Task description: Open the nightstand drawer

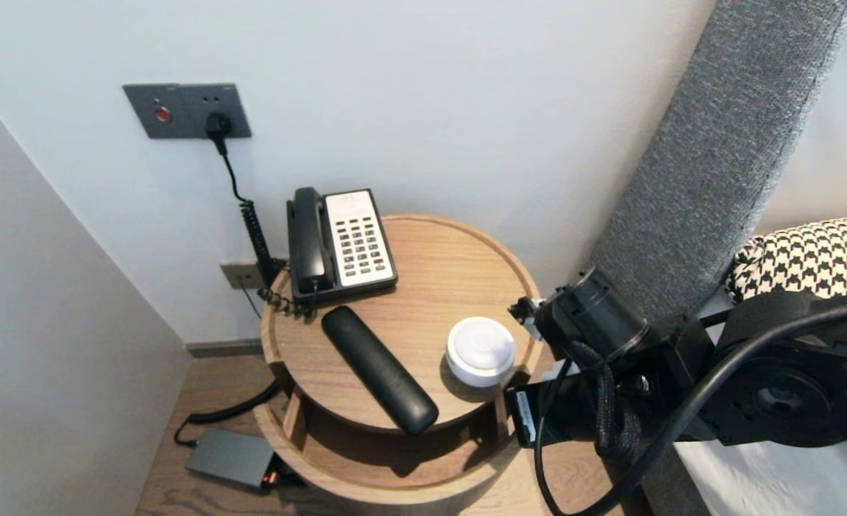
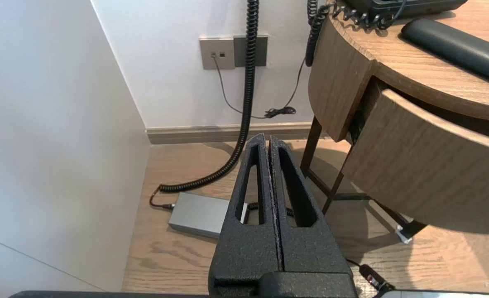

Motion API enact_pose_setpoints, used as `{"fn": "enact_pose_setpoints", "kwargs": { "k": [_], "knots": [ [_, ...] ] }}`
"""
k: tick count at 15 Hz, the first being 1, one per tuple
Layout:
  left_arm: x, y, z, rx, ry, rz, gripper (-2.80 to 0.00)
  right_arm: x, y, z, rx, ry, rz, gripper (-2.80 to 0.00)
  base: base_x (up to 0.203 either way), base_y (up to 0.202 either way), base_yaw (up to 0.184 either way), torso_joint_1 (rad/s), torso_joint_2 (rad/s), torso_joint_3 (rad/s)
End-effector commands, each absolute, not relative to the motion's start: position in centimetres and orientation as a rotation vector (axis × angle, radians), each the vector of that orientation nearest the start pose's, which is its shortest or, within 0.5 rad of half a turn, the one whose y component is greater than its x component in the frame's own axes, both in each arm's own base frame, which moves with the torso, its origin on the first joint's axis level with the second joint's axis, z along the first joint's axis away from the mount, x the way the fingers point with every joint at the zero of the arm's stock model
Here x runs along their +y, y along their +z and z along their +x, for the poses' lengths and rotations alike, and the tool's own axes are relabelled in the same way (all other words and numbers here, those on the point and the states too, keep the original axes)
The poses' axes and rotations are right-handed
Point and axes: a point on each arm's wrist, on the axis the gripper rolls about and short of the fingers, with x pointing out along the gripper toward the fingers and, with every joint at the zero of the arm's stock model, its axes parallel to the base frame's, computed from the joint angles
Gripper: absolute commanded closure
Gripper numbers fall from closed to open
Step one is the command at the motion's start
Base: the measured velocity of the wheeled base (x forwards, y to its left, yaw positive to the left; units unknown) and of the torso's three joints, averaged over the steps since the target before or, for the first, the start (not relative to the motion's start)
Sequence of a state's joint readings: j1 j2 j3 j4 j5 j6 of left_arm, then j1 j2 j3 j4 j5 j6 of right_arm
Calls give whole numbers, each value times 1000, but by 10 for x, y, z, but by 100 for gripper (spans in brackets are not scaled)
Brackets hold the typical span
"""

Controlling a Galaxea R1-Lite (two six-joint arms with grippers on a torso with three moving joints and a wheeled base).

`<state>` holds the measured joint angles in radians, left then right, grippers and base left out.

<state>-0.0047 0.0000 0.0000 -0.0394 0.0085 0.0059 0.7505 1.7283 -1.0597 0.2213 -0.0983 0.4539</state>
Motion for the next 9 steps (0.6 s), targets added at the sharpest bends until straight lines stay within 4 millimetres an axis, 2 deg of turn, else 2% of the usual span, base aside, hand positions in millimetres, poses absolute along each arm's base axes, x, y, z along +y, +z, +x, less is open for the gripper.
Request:
{"fn": "enact_pose_setpoints", "kwargs": {
  "k": [1, 4, 9],
  "knots": [
    [0, 77, -22, -32, 5, 6, 0, 200, 170, 209, 932, 421, 40, 0, 0, 0, 0, 0, 0, 0],
    [0, 77, -22, -32, 5, 6, 0, 207, 168, 202, 945, 439, 43, 0, 0, 0, 0, 0, 0, 0],
    [0, 77, -22, -32, 5, 6, 0, 204, 156, 197, 956, 438, 31, 0, 0, 0, 0, 0, 0, 0]
  ]
}}
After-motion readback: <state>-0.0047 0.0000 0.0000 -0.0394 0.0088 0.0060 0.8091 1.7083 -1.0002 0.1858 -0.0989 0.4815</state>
